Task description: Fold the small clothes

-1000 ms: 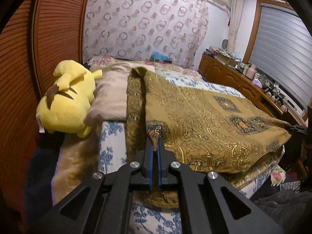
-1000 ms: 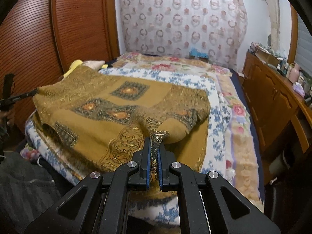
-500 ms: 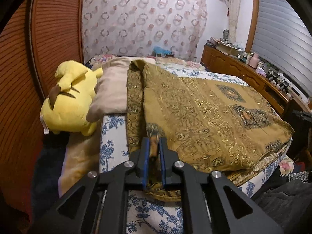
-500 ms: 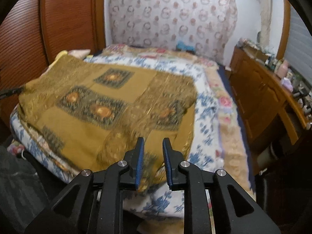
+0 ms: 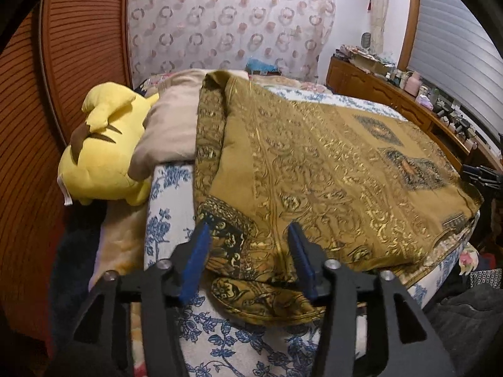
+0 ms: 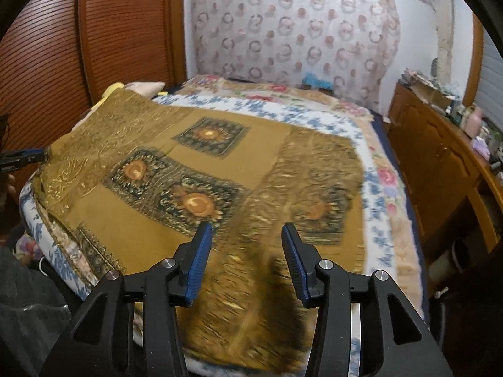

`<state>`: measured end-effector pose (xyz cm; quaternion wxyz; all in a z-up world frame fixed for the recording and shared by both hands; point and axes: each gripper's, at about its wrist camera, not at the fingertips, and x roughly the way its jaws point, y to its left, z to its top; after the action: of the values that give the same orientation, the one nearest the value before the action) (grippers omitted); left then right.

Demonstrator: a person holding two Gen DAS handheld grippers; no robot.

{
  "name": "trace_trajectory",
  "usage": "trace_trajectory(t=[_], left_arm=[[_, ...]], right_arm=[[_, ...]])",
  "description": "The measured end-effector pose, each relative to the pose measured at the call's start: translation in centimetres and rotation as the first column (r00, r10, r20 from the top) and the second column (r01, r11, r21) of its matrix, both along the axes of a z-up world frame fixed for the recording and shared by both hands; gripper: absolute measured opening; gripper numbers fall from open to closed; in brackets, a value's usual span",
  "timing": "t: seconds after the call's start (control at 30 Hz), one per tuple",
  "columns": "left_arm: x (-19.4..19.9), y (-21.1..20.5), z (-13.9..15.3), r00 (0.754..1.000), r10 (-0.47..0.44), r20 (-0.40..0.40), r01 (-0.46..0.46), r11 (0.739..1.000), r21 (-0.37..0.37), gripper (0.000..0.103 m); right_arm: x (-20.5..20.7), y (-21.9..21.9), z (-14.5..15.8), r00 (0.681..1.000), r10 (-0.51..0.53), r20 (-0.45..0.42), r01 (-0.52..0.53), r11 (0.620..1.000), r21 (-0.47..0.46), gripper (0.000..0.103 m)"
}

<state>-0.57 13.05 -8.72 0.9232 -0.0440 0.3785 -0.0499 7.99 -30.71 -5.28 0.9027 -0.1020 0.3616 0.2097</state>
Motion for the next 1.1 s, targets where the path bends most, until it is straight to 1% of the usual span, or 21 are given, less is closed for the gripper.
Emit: trace_trajectory(t=[0.27,0.4,0.5,0.77,0.9,1.1], left_arm=[[0.6,0.8,-1.9,0.998,0.044,-0.050,-0.044,0.999,0.013,0.053],[0.7,1.0,-2.4,0.997,0.059,-0.059,-0.057,0.998,0.033,0.054],[0.8,1.0,-2.4,0.996,0.064,-0.059,-0.062,0.997,0.044,0.054],[0.7,1.1,-2.6,0.997,0.068,-0.047,-0.066,0.997,0.048,0.054],[0.7,1.2,-2.5,0.997,0.068,-0.046,-0.066,0.997,0.043,0.054],[0.1,1.6,-2.5,0.996,0.070,-0.054,-0.069,0.997,0.026,0.054]], right_arm=[[0.7,2.4,-2.8,0.998,0.030,-0.051,-0.031,0.999,-0.025,0.047],[1.0,2.6,-3.8,0.996,0.024,-0.082,-0.025,1.000,-0.014,0.047],[0.9,2.8,-4.0,0.996,0.021,-0.085,-0.022,1.000,-0.011,0.054],[0.6,3.6,-4.1,0.997,-0.014,-0.079,0.011,0.999,-0.032,0.062],[0.4,3.8,-4.3,0.996,-0.034,-0.082,0.031,0.999,-0.040,0.071],[-0.1,4.1,-4.3,0.995,-0.069,-0.079,0.065,0.997,-0.048,0.076]])
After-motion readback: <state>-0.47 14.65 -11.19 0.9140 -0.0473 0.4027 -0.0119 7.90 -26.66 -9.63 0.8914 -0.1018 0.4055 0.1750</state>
